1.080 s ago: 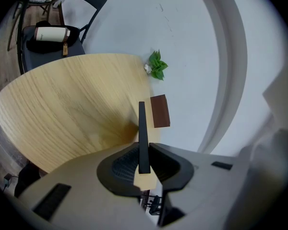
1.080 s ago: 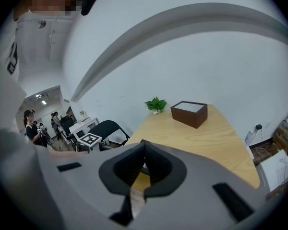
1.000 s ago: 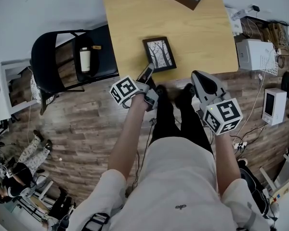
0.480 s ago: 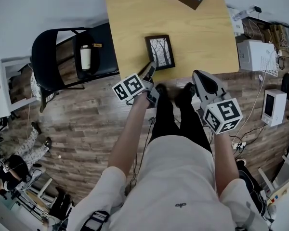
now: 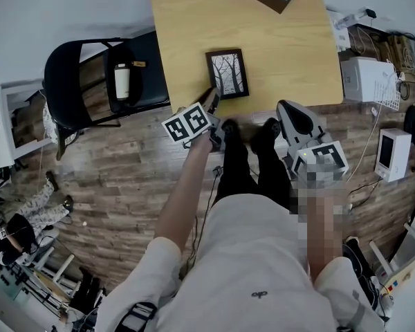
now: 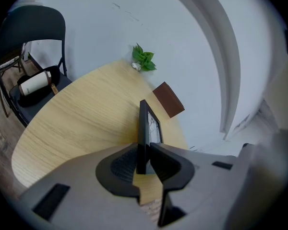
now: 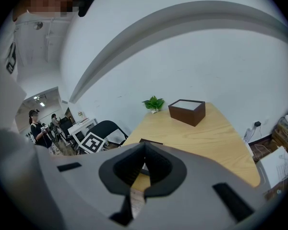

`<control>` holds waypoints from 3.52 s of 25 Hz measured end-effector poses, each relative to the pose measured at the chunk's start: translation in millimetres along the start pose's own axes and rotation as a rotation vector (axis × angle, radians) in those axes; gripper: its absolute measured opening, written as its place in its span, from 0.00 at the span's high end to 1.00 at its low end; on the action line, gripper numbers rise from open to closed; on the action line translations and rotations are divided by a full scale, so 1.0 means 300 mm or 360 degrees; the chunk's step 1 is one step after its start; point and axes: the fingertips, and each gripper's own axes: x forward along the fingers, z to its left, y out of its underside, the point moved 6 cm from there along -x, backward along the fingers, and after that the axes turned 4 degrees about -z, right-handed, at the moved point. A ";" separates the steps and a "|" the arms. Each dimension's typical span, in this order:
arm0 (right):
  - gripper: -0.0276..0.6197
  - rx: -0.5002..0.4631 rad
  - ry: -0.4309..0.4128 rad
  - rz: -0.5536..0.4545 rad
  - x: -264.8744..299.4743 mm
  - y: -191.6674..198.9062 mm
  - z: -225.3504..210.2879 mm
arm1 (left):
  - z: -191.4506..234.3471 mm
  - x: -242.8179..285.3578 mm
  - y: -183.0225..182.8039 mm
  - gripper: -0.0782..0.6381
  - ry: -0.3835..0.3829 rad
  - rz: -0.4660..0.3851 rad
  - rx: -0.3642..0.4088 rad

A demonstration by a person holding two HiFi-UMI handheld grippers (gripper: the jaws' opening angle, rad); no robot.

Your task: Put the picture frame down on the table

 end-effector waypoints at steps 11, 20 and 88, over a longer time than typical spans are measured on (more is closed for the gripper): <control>0.96 0.0002 0.0001 -0.0005 -0.008 0.009 -0.003 | 0.026 0.021 0.015 0.78 -0.0063 0.0013 0.0029; 0.96 0.0003 0.0021 -0.0007 -0.020 0.012 -0.004 | 0.050 0.034 0.015 0.78 -0.0104 0.0023 0.0046; 0.96 -0.0346 -0.0513 -0.0254 -0.663 0.001 0.049 | -0.714 -0.646 0.486 0.86 -0.0088 -0.0557 0.0483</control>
